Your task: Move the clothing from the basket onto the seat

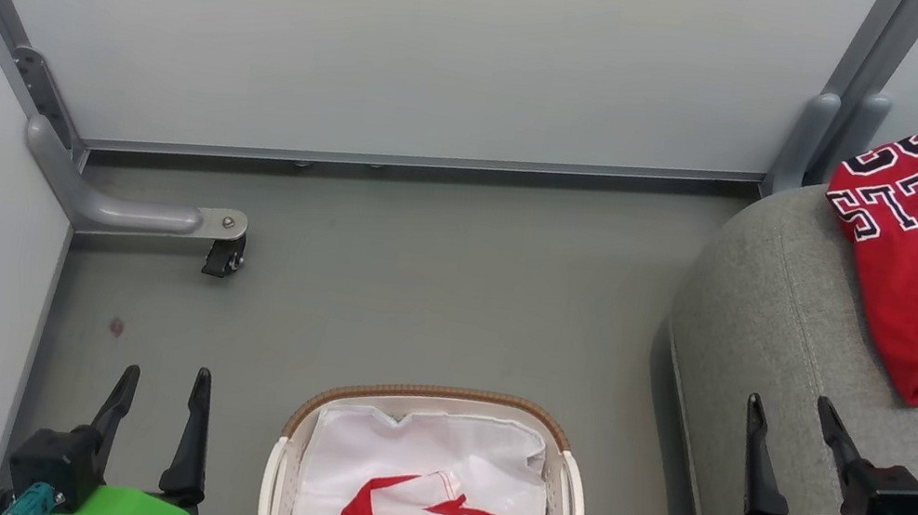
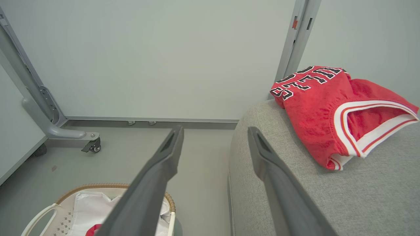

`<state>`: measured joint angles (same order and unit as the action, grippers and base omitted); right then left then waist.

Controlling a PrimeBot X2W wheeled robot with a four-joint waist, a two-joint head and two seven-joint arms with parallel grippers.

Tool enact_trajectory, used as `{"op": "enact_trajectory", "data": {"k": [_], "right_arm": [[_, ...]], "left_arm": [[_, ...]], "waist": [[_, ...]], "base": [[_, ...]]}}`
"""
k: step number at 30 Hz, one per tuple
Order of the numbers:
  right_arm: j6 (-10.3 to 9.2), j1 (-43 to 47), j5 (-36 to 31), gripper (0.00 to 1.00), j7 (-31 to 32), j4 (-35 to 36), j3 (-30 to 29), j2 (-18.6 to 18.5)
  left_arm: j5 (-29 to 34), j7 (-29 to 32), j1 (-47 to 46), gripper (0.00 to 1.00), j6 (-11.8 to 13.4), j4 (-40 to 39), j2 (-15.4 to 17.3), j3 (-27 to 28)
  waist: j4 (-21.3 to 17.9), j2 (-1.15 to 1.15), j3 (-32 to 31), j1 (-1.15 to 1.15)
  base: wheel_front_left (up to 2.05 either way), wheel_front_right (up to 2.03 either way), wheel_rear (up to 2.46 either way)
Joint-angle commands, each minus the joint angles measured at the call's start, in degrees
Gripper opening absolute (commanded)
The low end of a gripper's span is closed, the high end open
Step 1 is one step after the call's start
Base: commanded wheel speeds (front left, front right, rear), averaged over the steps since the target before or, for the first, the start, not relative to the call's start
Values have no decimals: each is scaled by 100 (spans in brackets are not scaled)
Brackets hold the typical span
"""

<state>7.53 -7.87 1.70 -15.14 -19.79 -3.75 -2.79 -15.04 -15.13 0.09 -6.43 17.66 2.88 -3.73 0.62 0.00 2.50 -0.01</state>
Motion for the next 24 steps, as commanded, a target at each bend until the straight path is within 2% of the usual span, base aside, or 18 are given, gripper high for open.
{"op": "enact_trajectory", "data": {"k": [1,24], "right_arm": [[-8,99,63,100,-2,20,25,-21],[-8,85,193,100,-2,37,246,-21]], "left_arm": [[-67,-3,92,100,37,18,3,1],[-146,-3,77,100,55,60,4,-107]], "waist": [[-26,0,-62,1],[5,0,-121,1]], "base": [[0,0,0],[0,0,0]]}}
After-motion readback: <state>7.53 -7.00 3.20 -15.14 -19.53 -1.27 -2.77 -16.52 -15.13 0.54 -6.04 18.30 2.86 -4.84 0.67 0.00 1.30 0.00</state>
